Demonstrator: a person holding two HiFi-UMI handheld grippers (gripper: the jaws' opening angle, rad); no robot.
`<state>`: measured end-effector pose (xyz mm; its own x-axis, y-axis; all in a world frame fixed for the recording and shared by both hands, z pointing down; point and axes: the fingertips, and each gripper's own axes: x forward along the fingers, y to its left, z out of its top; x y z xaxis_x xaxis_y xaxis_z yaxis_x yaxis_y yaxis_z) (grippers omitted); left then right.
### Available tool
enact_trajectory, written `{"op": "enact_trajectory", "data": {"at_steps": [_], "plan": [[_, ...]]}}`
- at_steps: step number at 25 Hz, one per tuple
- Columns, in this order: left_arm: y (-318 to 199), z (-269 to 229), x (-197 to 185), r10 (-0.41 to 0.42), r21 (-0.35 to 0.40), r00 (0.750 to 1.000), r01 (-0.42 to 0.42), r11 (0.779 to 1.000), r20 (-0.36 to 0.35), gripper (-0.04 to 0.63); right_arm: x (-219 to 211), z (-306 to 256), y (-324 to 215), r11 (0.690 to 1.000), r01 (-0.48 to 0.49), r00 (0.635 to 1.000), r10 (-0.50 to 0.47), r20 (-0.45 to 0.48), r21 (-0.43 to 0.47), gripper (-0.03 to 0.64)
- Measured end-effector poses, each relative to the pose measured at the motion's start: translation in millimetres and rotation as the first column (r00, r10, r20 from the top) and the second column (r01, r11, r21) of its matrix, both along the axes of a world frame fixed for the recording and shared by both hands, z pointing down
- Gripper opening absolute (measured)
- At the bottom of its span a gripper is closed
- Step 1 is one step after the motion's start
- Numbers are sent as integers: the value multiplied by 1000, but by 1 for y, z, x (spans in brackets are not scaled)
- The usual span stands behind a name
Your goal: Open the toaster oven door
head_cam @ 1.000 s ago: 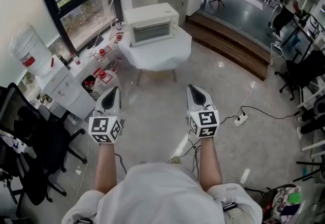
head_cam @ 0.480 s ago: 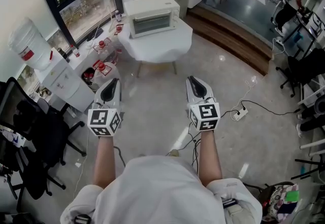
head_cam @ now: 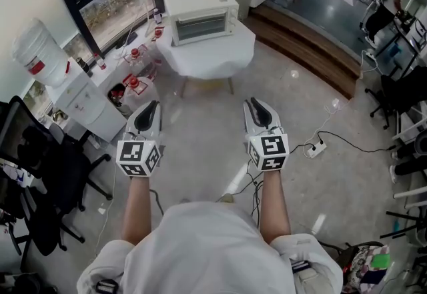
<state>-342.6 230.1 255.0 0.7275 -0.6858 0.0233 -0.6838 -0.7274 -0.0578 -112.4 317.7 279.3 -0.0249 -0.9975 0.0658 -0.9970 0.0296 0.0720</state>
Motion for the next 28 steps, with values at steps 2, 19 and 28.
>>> {"op": "enact_trajectory", "data": {"at_steps": [2, 19, 28], "plan": [[0, 1, 5, -4, -2, 1000, 4, 1000, 3, 34, 5, 0, -1, 1000, 2, 1000, -2, 5, 4, 51], [3, 5, 79, -59, 14, 998, 59, 998, 17, 34, 77, 10, -13, 998, 65, 998, -65, 21, 12, 60], [-5, 18, 125, -58, 5, 998, 58, 998, 32, 41, 117, 23, -27, 996, 90, 996, -90, 28, 5, 60]]}}
